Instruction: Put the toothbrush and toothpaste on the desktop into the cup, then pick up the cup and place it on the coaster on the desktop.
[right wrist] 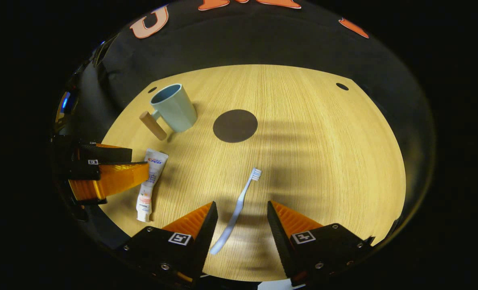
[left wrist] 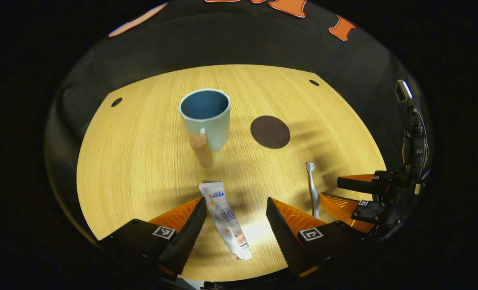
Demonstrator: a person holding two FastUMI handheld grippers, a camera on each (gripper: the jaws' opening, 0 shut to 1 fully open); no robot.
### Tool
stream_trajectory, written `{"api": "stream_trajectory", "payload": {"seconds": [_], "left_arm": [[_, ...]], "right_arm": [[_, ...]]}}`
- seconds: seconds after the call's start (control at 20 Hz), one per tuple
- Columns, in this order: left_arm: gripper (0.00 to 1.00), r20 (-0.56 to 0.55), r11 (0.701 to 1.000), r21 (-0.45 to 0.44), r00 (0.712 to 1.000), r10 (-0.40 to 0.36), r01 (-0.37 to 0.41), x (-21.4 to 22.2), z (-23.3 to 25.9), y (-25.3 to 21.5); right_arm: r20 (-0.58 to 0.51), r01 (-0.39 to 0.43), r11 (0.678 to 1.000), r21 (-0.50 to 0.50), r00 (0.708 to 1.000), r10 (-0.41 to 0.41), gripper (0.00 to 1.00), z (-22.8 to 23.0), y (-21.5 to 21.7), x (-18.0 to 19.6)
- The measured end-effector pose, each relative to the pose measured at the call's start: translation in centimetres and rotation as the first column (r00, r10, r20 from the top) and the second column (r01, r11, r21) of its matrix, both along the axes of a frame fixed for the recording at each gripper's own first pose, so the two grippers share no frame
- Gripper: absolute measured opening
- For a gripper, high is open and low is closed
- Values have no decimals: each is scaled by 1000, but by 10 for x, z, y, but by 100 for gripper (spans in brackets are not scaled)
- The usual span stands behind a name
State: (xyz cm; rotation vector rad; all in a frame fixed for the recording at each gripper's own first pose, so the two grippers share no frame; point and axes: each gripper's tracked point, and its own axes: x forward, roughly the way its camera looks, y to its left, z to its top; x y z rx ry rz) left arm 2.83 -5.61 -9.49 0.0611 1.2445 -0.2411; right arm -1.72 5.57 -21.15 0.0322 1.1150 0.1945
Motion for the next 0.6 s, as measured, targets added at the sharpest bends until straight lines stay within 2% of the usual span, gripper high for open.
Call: {"api": "stream_trajectory", "payload": {"seconds": [0.05, 0.1, 0.15, 0.2, 0.3, 0.35, 0.4, 0.45, 0.5, 0.55, 0.6], "left_arm": [[96, -16, 1000, 17, 1000, -1, 2, 0, -2, 2], [96, -25, 999, 37, 1000, 2, -1, -1, -8, 4], [96, -39, 999, 43, 999, 10, -8, -1, -10, 6], [94, -61, 999, 42, 998, 20, -17, -5, -14, 8], [96, -115, 999, 35, 993, 15, -11, -12, -20, 7], [96, -120, 999, 43, 993, 18, -13, -11, -24, 9], [96, -128, 999, 50, 991, 26, -20, -11, -27, 10], [92, -147, 998, 61, 988, 38, -29, -13, -30, 13], [83, -166, 996, 76, 985, 52, -40, -16, -32, 14], [80, -176, 996, 79, 983, 56, -43, -19, -38, 15], [84, -175, 996, 80, 983, 56, -42, -19, -43, 17]], "right_arm": [[-18, -3, 1000, -9, 1000, 3, 75, -6, 0, -2], [-26, -3, 1000, -17, 1000, 3, 68, -10, 2, -2], [-29, -8, 1000, -26, 1000, 7, 71, -11, 3, -1], [-28, -16, 999, -31, 999, 15, 65, -13, 4, -1], [-20, -44, 998, -46, 999, 44, 63, -16, 7, -3], [-22, -56, 997, -56, 998, 55, 55, -19, 8, -5], [-31, -63, 996, -65, 998, 61, 59, -23, 7, -7], [-45, -71, 995, -69, 997, 68, 56, -27, 8, -9], [-38, -78, 994, -76, 996, 75, 54, -25, 7, -11], [-22, -95, 993, -70, 995, 94, 51, -25, 11, -7], [-16, -112, 991, -80, 994, 111, 48, -27, 12, -7]]}}
